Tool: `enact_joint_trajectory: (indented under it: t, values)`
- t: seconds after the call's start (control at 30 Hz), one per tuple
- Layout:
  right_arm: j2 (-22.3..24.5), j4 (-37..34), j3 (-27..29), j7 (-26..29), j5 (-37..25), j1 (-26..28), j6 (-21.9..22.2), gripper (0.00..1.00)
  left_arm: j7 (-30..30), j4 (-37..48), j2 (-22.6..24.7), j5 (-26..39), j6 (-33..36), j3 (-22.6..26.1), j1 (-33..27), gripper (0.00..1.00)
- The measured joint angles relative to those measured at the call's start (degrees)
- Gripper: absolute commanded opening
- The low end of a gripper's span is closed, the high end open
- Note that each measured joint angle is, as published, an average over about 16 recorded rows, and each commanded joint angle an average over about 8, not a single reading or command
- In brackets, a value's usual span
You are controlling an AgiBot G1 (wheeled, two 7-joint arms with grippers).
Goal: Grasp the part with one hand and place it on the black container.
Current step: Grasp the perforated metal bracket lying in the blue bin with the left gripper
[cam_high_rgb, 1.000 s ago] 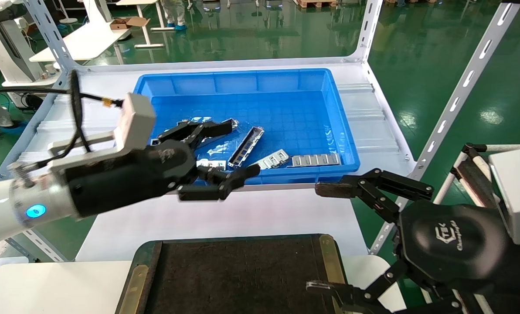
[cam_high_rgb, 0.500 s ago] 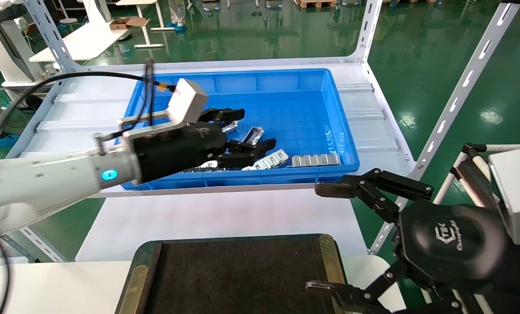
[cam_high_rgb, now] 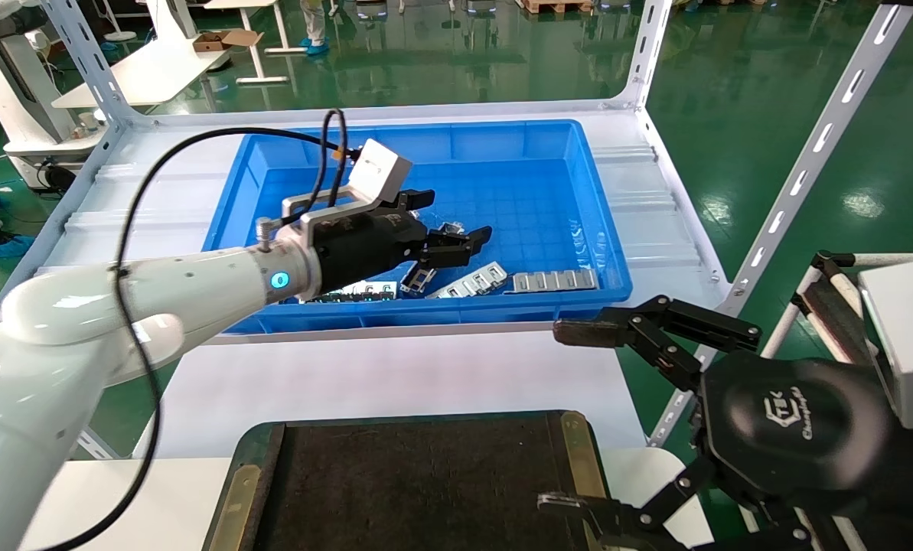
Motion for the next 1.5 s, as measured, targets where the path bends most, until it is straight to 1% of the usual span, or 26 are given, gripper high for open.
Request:
enact_joint_trajectory:
  t: [0.17, 0.3, 0.6, 0.63, 0.67, 0.87, 0.9, 0.93, 1.5]
  values:
    - [0.01, 0.0, -0.02, -0.01, 0.01, 0.0, 0.01, 1.0, 1.97, 5.42, 2.45, -0.18, -2.36, 0.65, -1.7, 1.0]
    - [0.01, 0.0, -0.04, -0.02, 0.02, 0.01, 0.02, 1.0, 3.0, 8.1, 3.52, -0.95, -3.94, 1.58, -2.4, 1.0]
    - [0.03, 0.0, -0.07, -0.04, 0.05, 0.02, 0.03, 1.0, 3.03, 9.36, 4.14, -3.82, -7.7, 5.37, -2.37, 1.0]
    - [0.03, 0.0, -0.08, -0.04, 0.05, 0.02, 0.03, 0.99, 2.87, 9.3, 4.17, -4.17, -8.16, 5.9, -2.31, 1.0]
    - [0.03, 0.0, -0.08, -0.04, 0.05, 0.02, 0.03, 0.91, 2.68, 9.23, 4.18, -4.53, -8.62, 6.44, -2.24, 0.94]
    - [0.04, 0.0, -0.1, -0.05, 0.07, 0.02, 0.04, 0.17, 1.31, 8.67, 4.22, -6.76, -11.06, 9.8, -1.86, 0.19]
    - [0.04, 0.0, -0.11, -0.05, 0.07, 0.02, 0.05, 0.06, 1.08, 8.56, 4.22, -7.15, -11.41, 10.35, -1.8, 0.07]
    - [0.05, 0.0, -0.11, -0.06, 0.08, 0.02, 0.05, 0.0, 0.87, 8.45, 4.21, -7.53, -11.71, 10.9, -1.74, 0.01]
    - [0.07, 0.0, -0.17, -0.09, 0.12, 0.04, 0.08, 0.0, -1.84, 7.12, 3.99, -13.67, -15.04, 18.63, -1.09, 0.0]
